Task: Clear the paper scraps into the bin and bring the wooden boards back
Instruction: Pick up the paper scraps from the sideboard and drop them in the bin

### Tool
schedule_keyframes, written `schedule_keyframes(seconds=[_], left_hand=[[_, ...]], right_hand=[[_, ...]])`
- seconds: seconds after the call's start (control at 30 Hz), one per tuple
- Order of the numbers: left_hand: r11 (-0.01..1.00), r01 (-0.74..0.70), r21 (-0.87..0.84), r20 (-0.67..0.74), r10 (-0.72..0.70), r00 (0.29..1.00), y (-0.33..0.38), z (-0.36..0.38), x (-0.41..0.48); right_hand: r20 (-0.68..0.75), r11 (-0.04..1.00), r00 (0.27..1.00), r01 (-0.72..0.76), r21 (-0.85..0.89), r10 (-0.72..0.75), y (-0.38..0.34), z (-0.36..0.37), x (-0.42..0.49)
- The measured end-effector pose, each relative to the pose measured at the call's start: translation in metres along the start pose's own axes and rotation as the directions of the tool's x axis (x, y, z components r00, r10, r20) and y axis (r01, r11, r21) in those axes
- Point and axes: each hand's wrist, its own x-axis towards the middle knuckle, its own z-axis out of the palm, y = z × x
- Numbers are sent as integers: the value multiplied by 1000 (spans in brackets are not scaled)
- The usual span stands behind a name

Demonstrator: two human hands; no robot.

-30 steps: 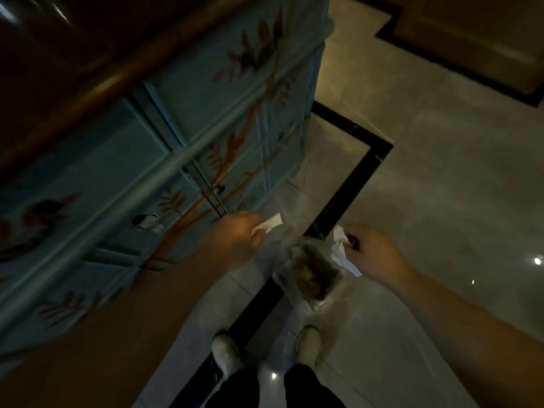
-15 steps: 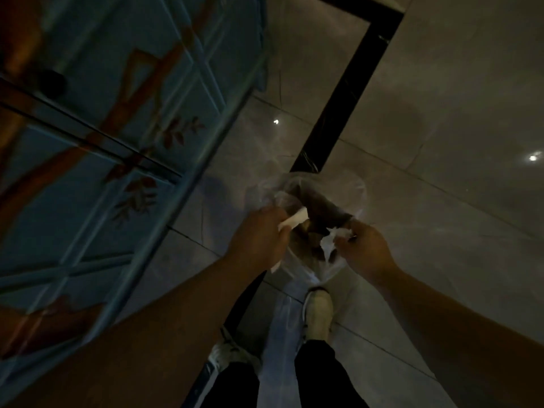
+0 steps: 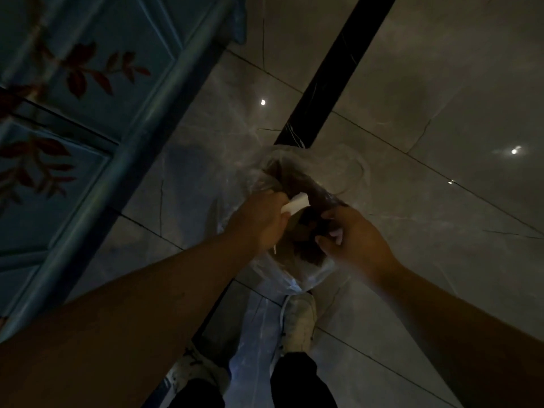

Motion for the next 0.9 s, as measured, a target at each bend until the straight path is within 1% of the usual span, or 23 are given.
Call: schedule_keyframes(seconds=[0.07,0.13,0.27,0.33,0.47,0.6,0.67,0.77,0.83,0.9], left_hand=[[1000,11,27,40,-12,999,4,2,5],[998,-10,68,72,5,997,9,0,1],[980,-112,162,77,101,992,25,-26,-22],[950,-169,262,67,157,985,45,-53,-39],[874,-278,398,37,288,957,94,-121,-77],[769,-343,540,25,393,919,167,-214,-118],[700,-393,596,19,478,878,206,-263,-141],[613,-398,683,-14,556,831,260,-331,-176],[576,-408,708,-35,606,795,293,-371,-199],[528,-423,736,-41,659,751,329,-413,-229]], right_hand=[[5,999,1000,25,-22,-24,-1,-6,-2],[12,998,999,37,-48,-36,-3,-14,-4],[10,989,995,101,-110,-101,-21,-36,-17],[-3,983,991,131,-129,-133,-36,-55,-31],[-31,977,988,148,-153,-154,-77,-97,-68],[-114,958,971,182,-224,-211,-136,-173,-119],[-153,944,958,196,-267,-242,-168,-218,-142],[-241,922,928,195,-335,-284,-216,-285,-178],[-301,910,901,193,-368,-313,-244,-328,-204],[-368,904,875,157,-398,-314,-273,-372,-240]])
